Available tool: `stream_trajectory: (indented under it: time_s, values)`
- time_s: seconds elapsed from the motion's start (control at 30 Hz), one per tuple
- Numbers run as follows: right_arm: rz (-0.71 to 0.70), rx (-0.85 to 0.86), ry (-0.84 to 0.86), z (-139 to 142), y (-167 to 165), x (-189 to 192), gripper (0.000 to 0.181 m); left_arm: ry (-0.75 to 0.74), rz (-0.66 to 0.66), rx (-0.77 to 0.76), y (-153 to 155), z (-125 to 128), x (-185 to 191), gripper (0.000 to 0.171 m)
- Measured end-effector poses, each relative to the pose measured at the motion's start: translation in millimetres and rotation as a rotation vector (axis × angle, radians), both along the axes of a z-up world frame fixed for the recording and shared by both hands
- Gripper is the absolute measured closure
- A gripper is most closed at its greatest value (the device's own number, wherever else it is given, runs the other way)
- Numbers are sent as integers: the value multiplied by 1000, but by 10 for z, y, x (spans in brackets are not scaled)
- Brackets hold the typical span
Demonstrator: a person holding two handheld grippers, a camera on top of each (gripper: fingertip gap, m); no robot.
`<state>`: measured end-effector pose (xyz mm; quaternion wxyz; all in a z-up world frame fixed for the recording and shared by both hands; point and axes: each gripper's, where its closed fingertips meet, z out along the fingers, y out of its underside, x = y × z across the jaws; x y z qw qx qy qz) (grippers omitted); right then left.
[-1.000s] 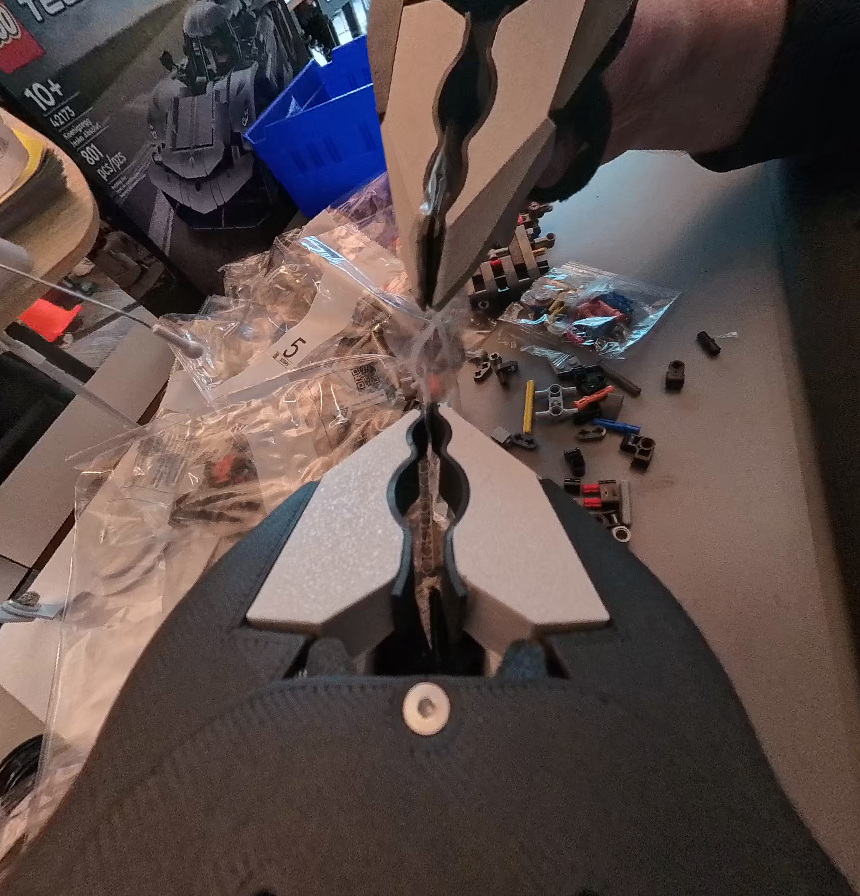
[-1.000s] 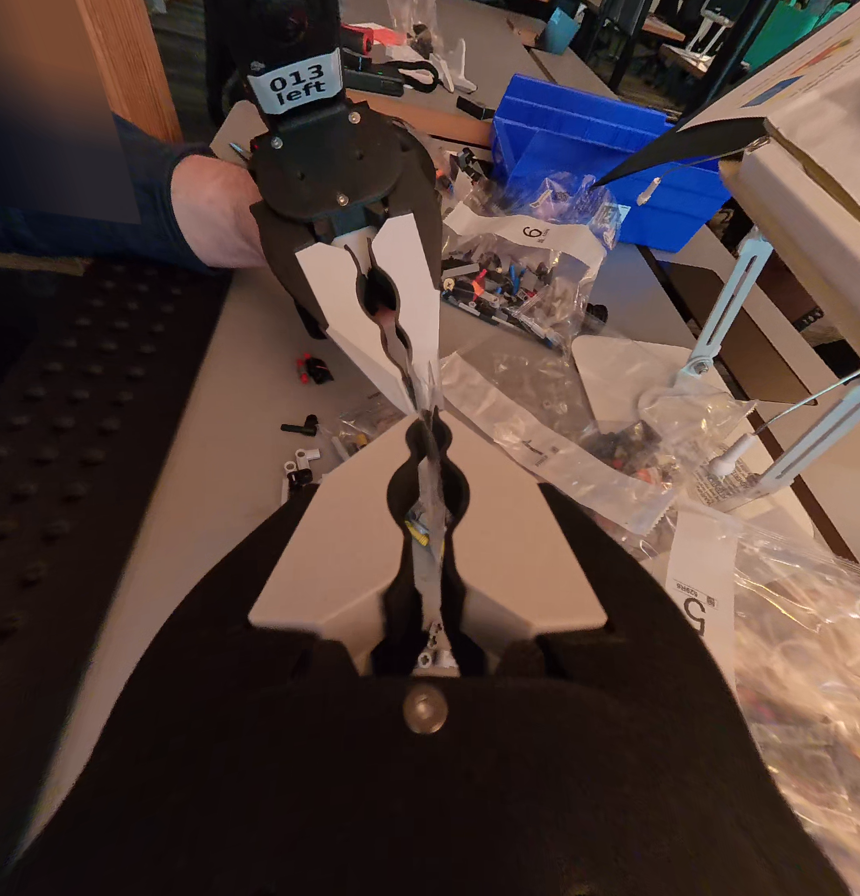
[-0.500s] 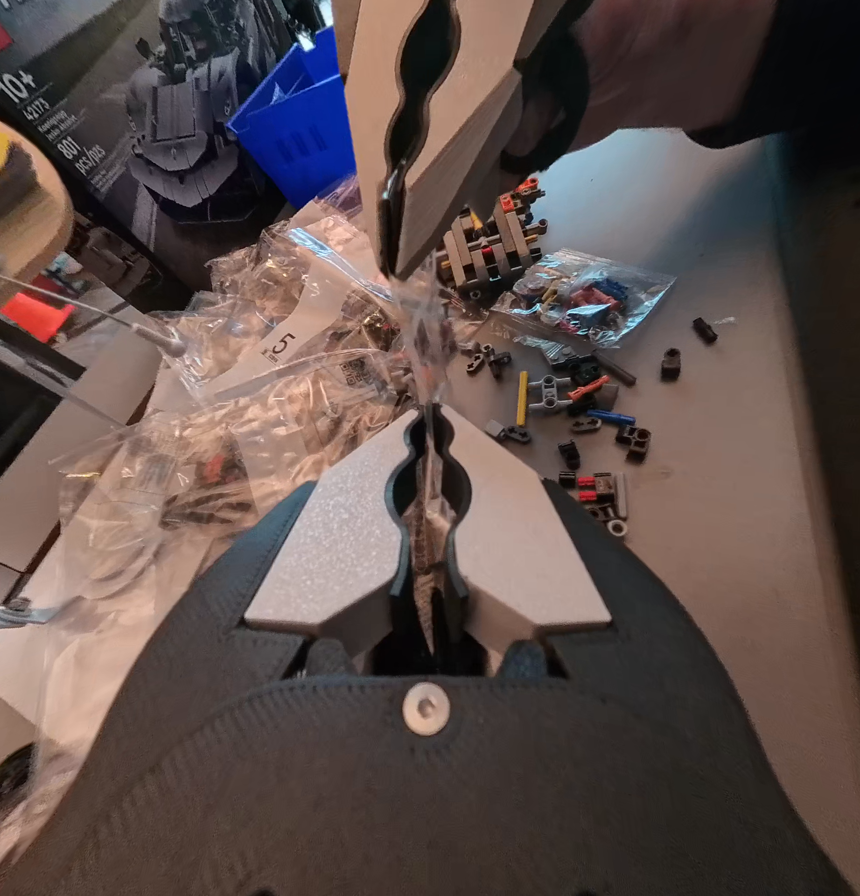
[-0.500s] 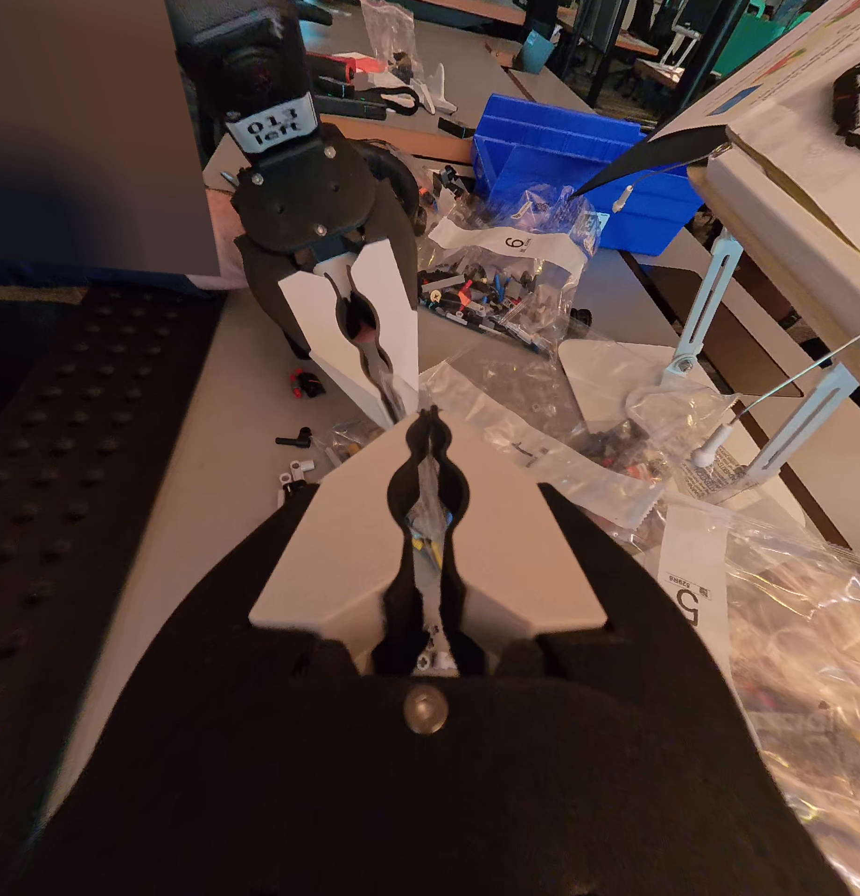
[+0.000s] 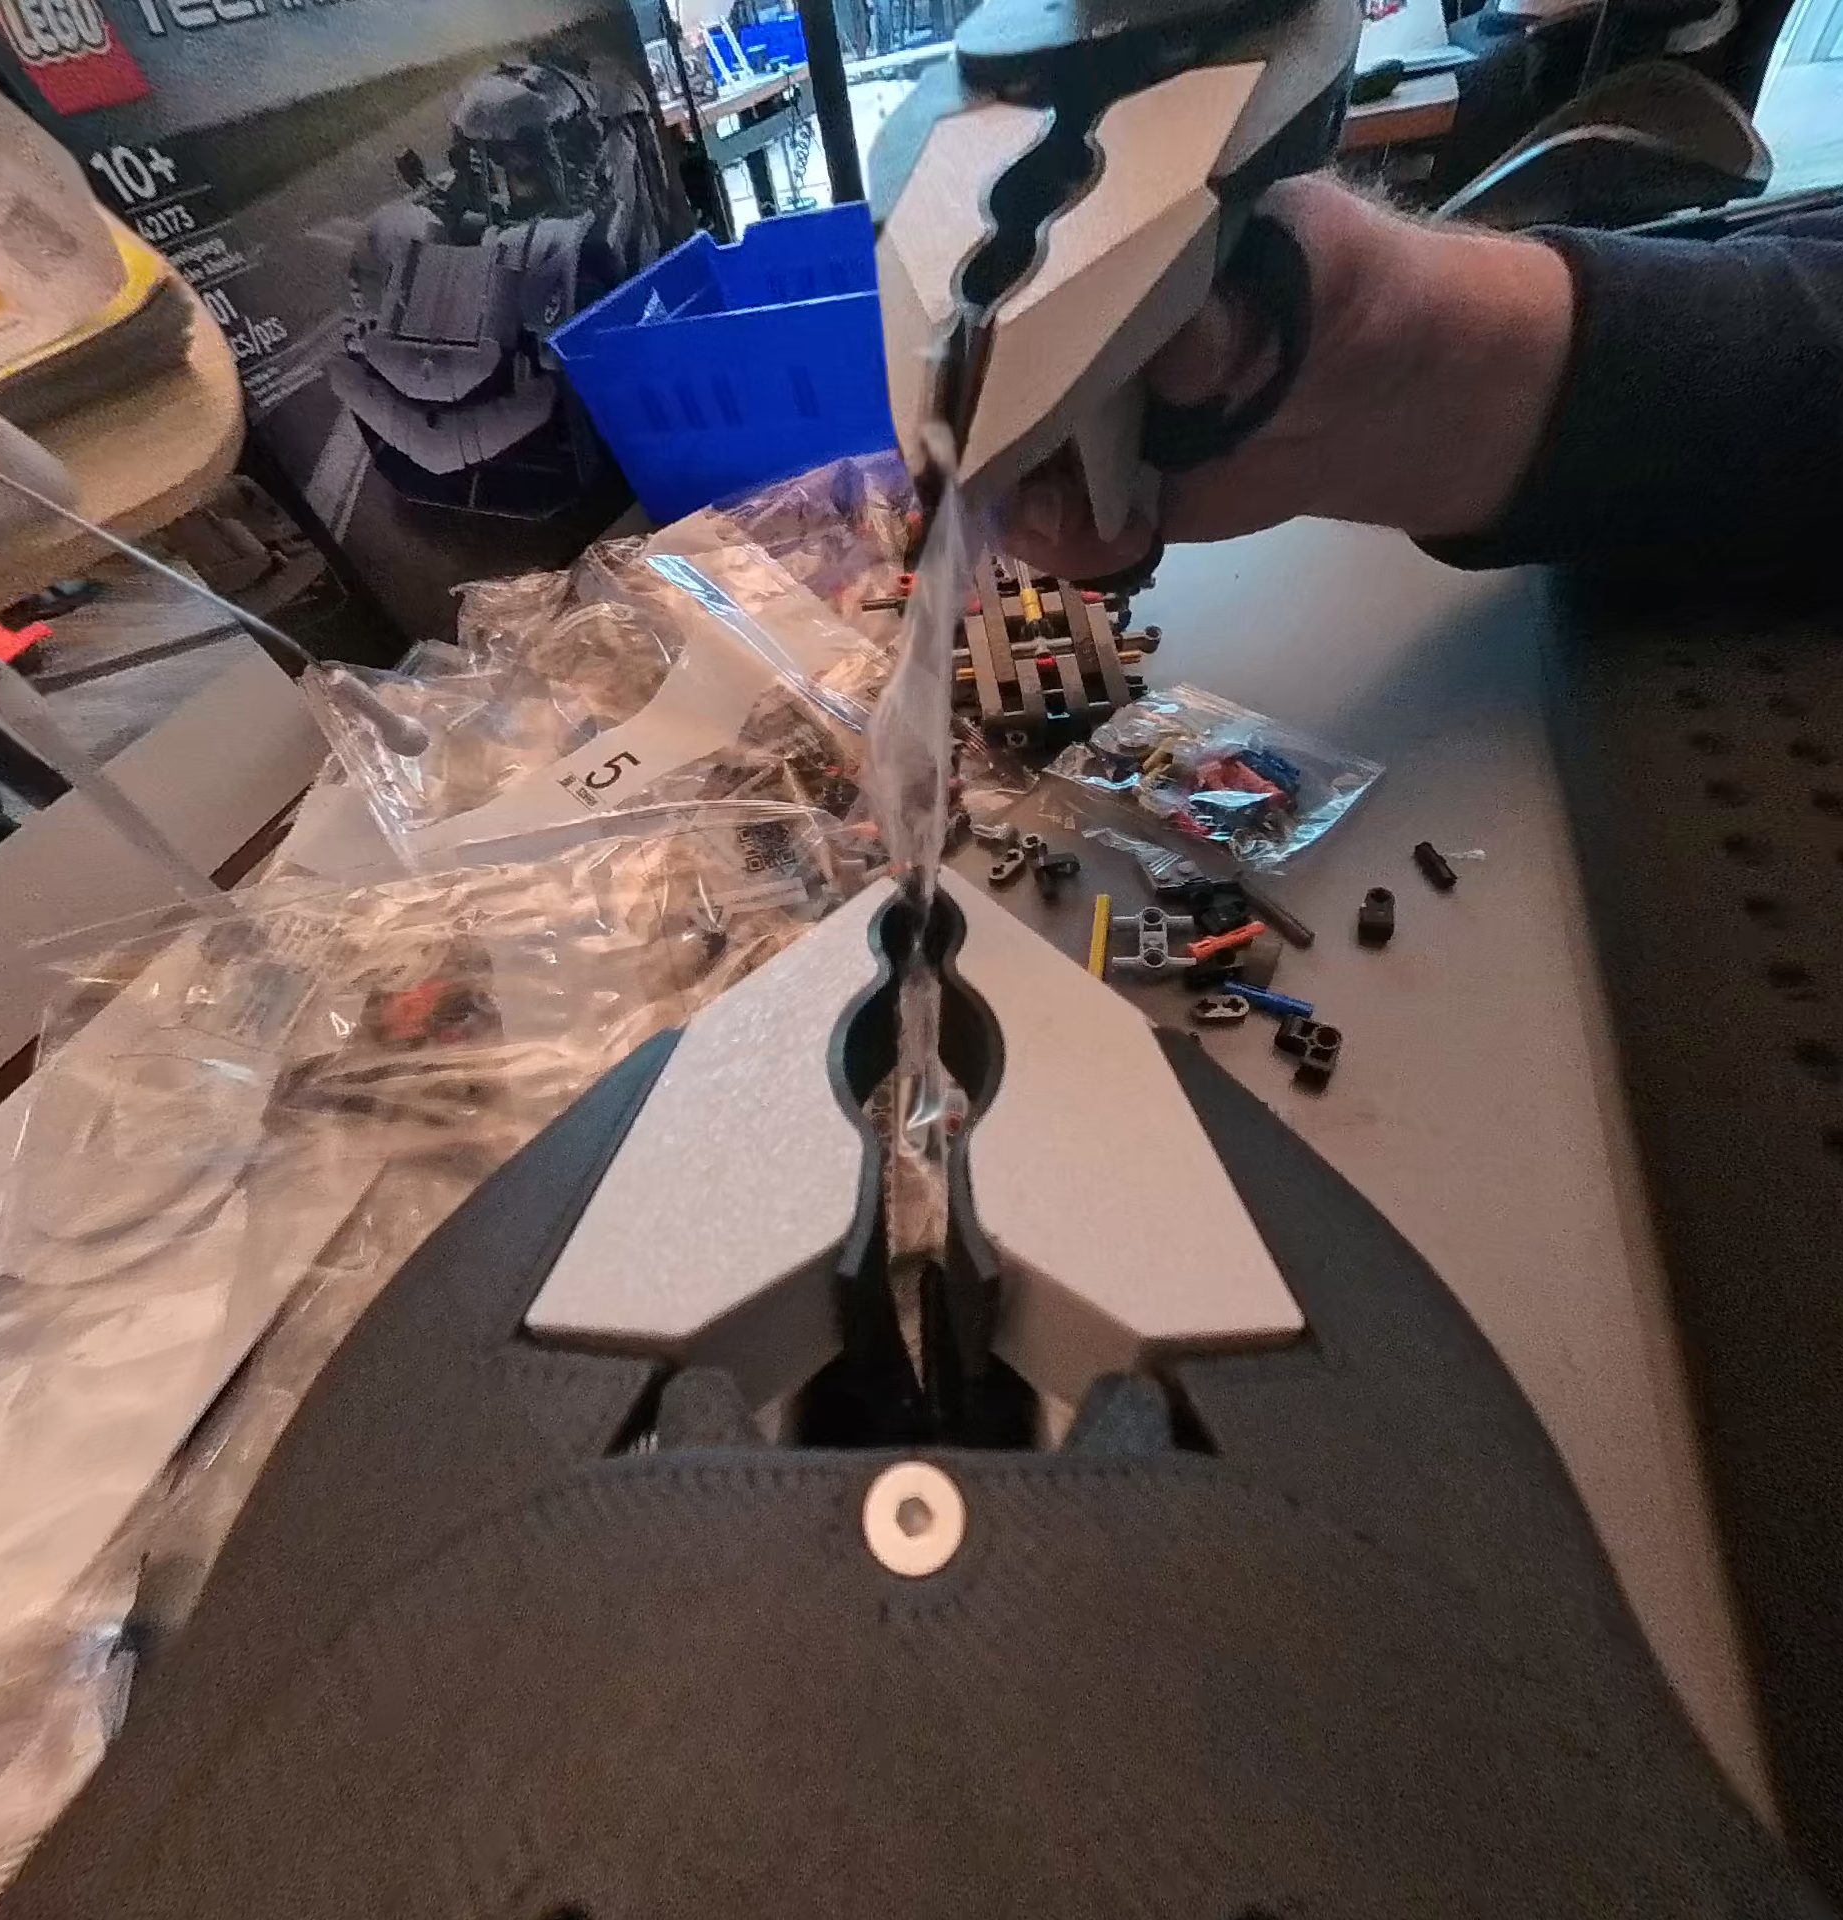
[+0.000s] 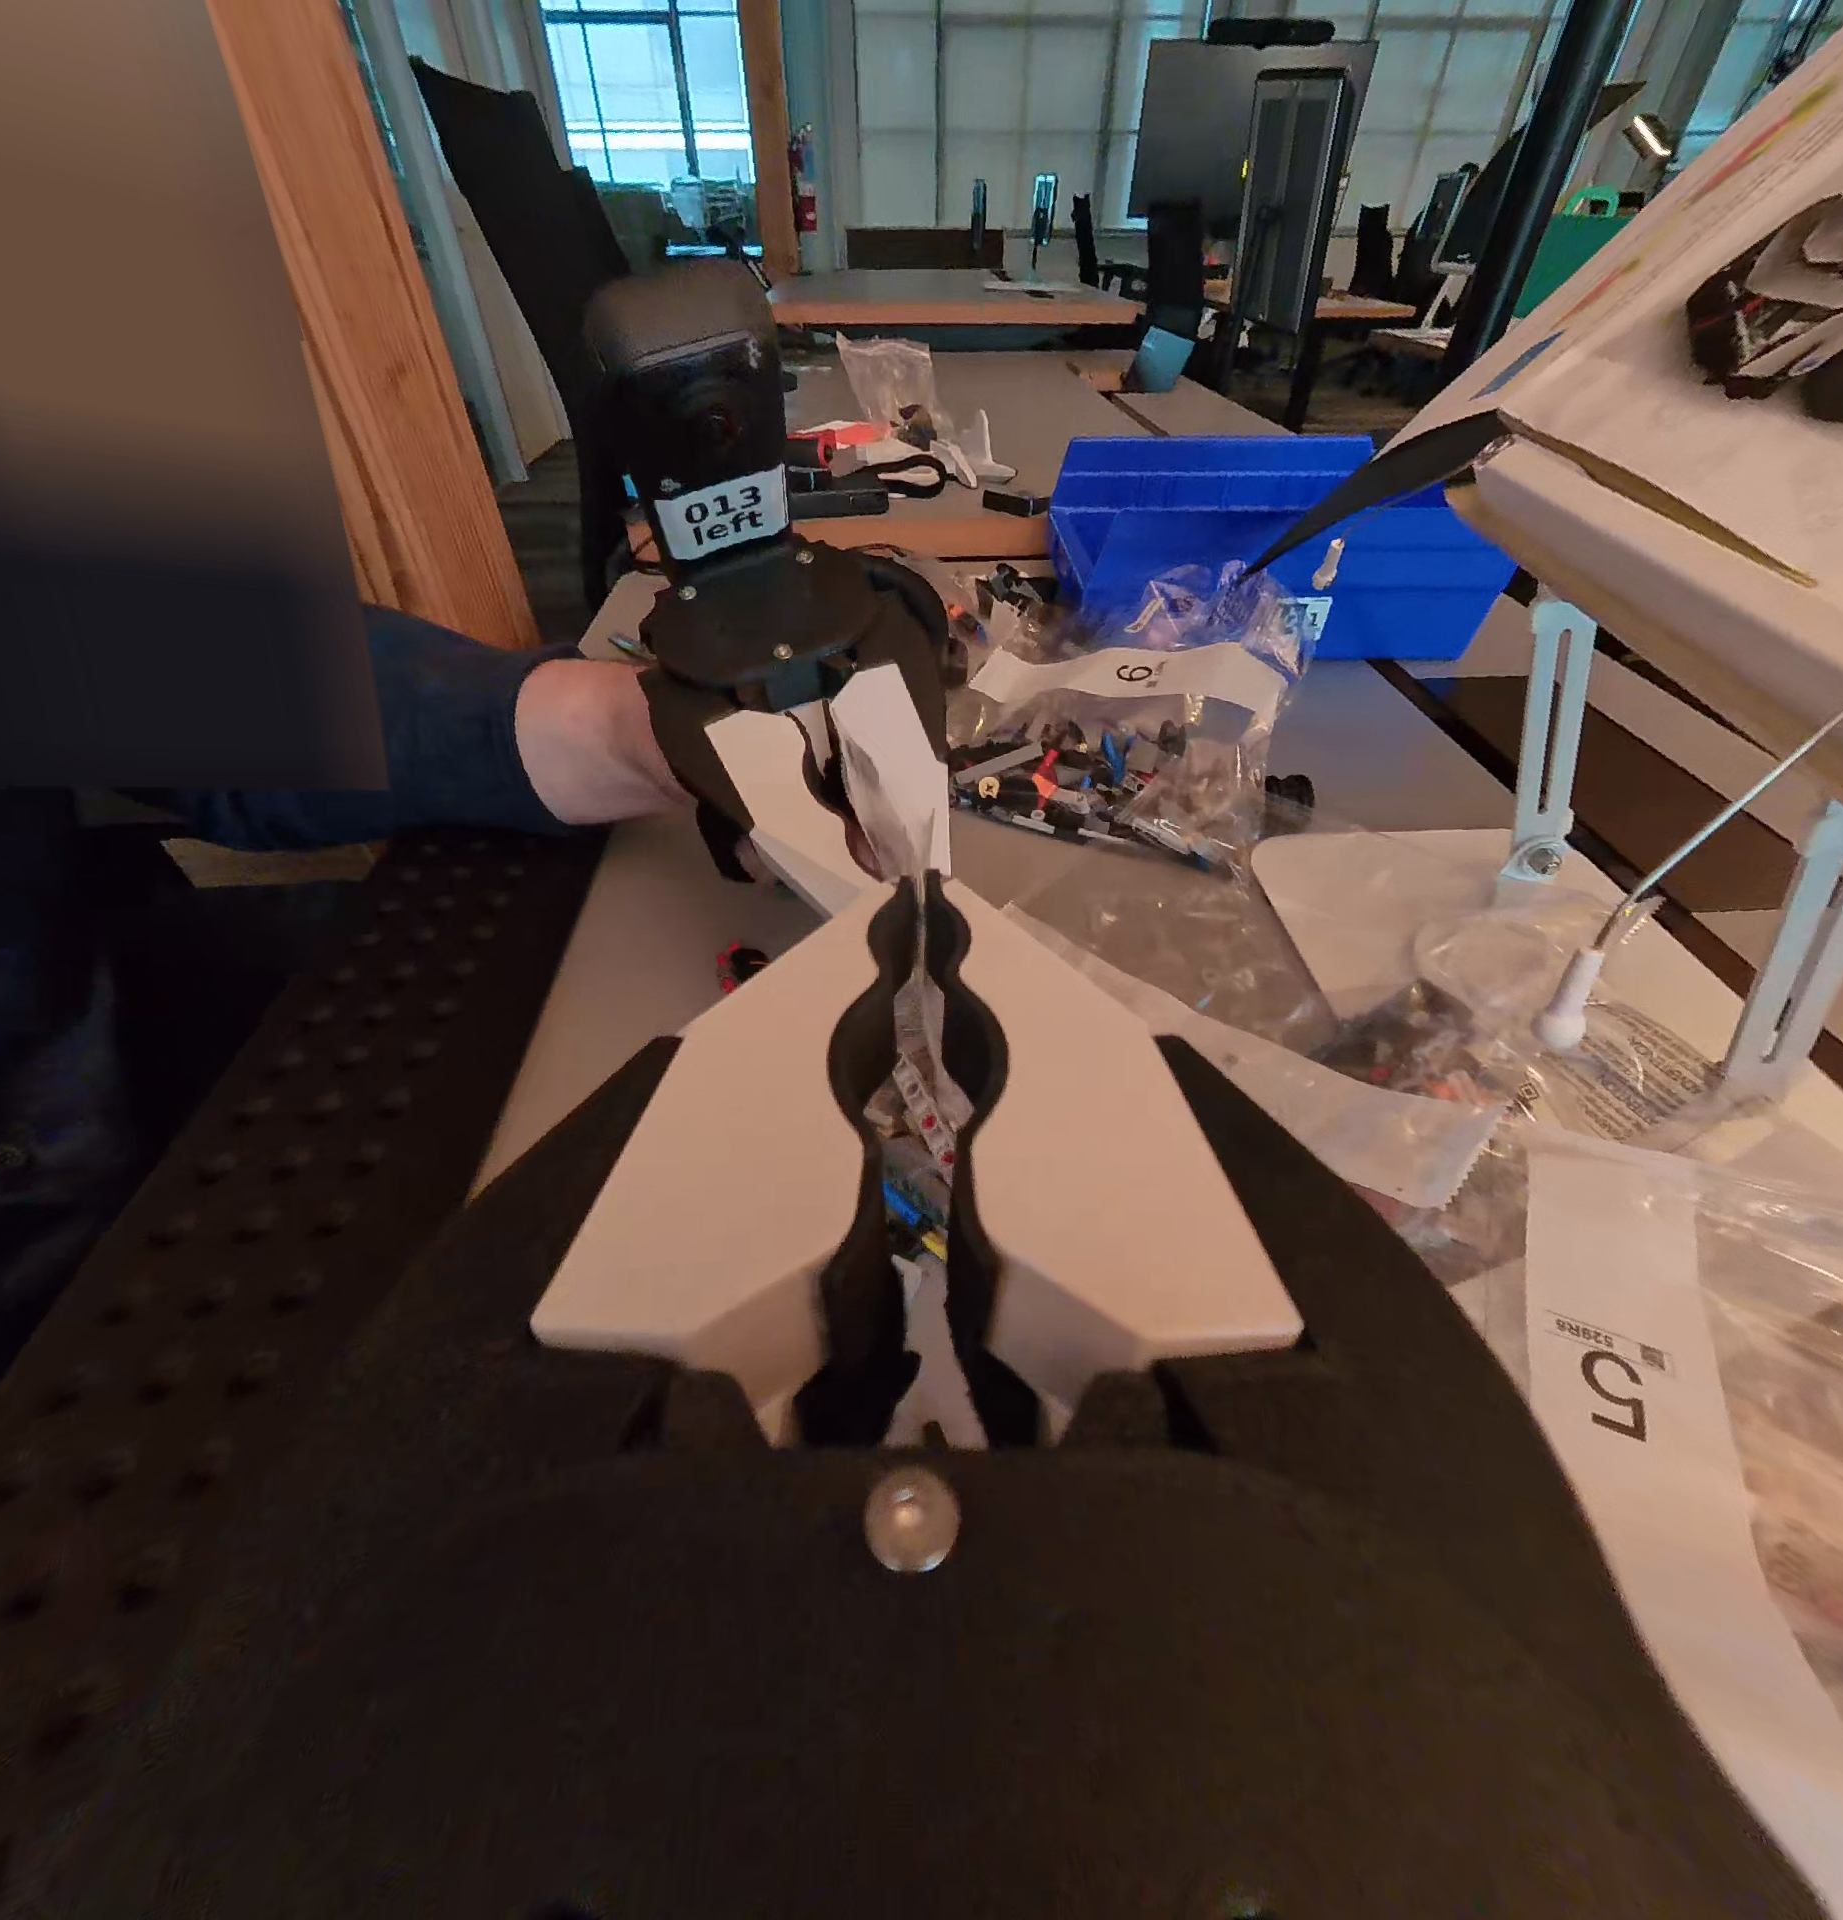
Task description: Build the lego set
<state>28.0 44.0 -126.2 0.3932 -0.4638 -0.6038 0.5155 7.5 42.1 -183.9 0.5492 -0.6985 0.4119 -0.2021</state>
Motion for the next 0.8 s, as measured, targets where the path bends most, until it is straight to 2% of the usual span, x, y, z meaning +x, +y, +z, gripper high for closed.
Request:
stream_trajectory:
  time_s: [0.13, 0.5, 0.8]
  values:
    - [-26, -16, 2, 3, 72, 17, 181, -40, 4, 3, 4, 71, -44, 171]
    - [-50, -63, 10, -8, 159, 20, 181, -1, -45, -45, -61, -40, -7, 171]
    - [-48, -64, 24, 23, 168, 44, 181, -17, -21, -69, -23, -34, -108, 171]
